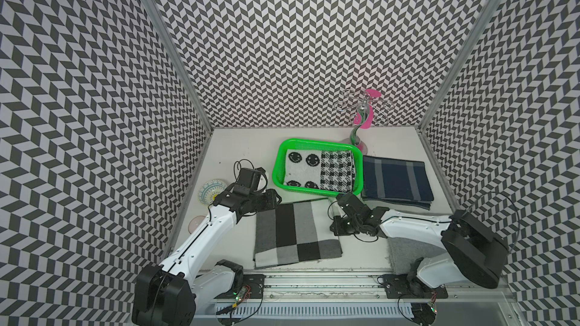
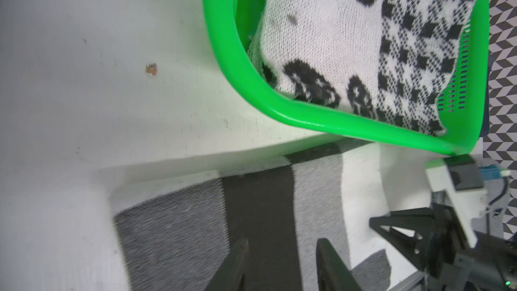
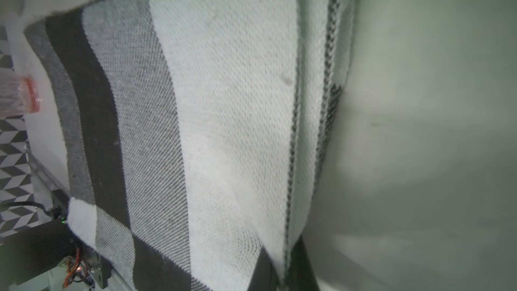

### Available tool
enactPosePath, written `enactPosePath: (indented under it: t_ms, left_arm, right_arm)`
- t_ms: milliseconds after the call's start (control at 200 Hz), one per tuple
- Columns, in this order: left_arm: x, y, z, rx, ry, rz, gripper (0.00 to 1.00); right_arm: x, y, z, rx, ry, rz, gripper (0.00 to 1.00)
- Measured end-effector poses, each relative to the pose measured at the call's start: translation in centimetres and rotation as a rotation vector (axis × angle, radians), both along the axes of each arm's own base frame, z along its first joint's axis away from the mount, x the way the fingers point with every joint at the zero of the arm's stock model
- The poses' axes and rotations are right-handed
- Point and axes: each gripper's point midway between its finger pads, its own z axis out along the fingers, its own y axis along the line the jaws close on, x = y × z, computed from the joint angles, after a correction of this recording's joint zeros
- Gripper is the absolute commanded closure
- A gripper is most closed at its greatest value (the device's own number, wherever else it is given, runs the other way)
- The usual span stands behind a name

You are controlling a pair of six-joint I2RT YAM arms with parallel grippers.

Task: Put the folded scarf in the basket
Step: Move the scarf to the center of the board.

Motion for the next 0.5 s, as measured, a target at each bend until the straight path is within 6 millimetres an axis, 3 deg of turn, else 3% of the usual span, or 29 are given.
enactPosePath:
  t_ms: [120, 230, 396, 501]
  left_arm:
    - [-0.9, 0.0, -2.1, -0.003, 0.047, 0.002, 0.54]
    - [-1.3, -0.1, -3.1, -0.021, 0.083, 0.021, 0.54]
    - [-0.7, -1.1, -2.6, -0.080, 0.062, 0.051, 0.51]
    - [-1.4, -1.1, -3.8, -0.104, 0.076, 0.079, 0.49]
  right_arm:
    - [0.0, -3.1, -0.1, -0.036, 0.006, -0.059, 0.97]
    - [-0.6, -4.0, -0.4, -0.048, 0.018, -0.065, 0.93]
    - [-0.6, -4.3, -0.3, -0.065, 0.020, -0.075, 0.64]
    - [-0.5, -4.9, 0.2, -0.091, 0.026, -0.085, 0.56]
